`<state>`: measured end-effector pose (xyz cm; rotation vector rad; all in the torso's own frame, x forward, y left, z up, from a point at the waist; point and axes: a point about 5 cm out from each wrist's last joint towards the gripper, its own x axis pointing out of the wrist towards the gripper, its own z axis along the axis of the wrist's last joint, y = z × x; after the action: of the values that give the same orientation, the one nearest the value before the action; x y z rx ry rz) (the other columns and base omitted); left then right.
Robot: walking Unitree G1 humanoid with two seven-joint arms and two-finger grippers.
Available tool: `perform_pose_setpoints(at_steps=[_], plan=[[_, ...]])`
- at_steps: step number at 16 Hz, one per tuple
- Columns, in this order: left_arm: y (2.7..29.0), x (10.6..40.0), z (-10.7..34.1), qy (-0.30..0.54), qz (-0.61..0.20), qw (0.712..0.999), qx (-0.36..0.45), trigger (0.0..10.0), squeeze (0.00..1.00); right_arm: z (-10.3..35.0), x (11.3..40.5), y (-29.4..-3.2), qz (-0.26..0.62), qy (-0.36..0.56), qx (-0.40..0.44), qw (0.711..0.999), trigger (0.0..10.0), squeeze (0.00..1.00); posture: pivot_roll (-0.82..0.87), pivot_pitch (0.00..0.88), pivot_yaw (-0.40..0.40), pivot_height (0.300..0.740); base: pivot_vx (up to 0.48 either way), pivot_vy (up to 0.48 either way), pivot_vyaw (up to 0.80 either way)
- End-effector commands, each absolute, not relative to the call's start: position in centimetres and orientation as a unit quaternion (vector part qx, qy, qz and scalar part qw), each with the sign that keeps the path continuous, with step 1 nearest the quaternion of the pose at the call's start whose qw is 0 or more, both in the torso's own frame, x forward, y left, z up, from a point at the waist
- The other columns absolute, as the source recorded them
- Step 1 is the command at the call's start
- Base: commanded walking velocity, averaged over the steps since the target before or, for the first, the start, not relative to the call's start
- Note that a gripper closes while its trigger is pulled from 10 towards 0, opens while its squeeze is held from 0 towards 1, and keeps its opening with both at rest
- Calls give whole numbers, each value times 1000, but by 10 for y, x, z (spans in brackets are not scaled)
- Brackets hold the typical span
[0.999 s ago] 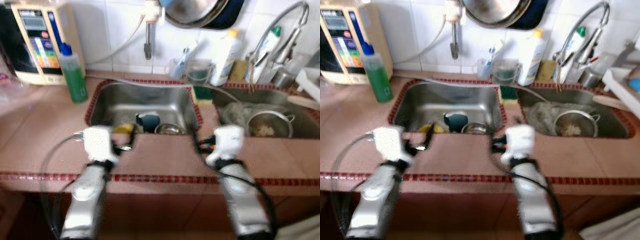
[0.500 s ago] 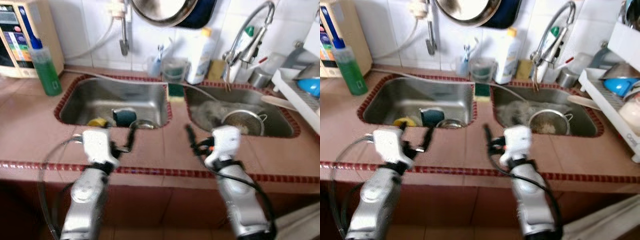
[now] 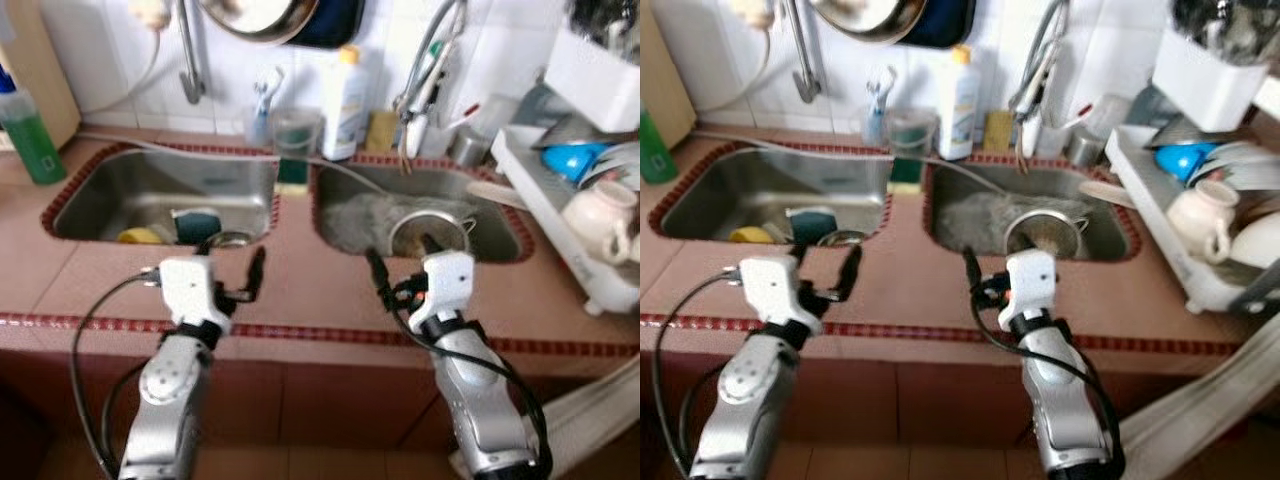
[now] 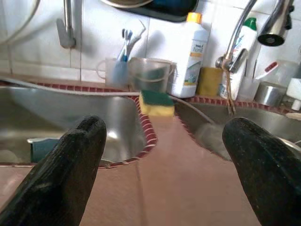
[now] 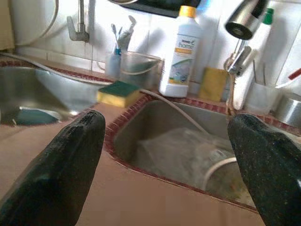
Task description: Kitchen organization
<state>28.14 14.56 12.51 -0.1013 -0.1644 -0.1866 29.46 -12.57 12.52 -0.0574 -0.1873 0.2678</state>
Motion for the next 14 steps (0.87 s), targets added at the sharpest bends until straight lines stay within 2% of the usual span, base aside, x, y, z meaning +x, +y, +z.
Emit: perform_pose_setpoints(at_steps=[1,3,6,11,14], plan=[[138,281,126,-82,-99,990,-57,10000,0,125,295,-137,116,-90,-33,989,10000,0,-80,37,-34,740,0,-480,0],[138,280,125,-80,-97,991,-53,10000,0,124,295,-138,118,-86,-33,989,10000,0,-85,41,-41,740,0,-392,0],[140,274,115,-64,-97,992,-49,10000,0,118,292,-138,123,-76,-37,989,10000,0,-93,52,-42,740,0,0,0],[149,264,94,-37,-102,994,-18,10000,0,72,274,-146,133,-5,-67,989,10000,0,-96,58,-29,740,0,0,0],[150,258,84,-19,-105,994,-21,10000,0,66,269,-146,134,3,-67,989,10000,0,-97,58,-27,740,-82,0,0]])
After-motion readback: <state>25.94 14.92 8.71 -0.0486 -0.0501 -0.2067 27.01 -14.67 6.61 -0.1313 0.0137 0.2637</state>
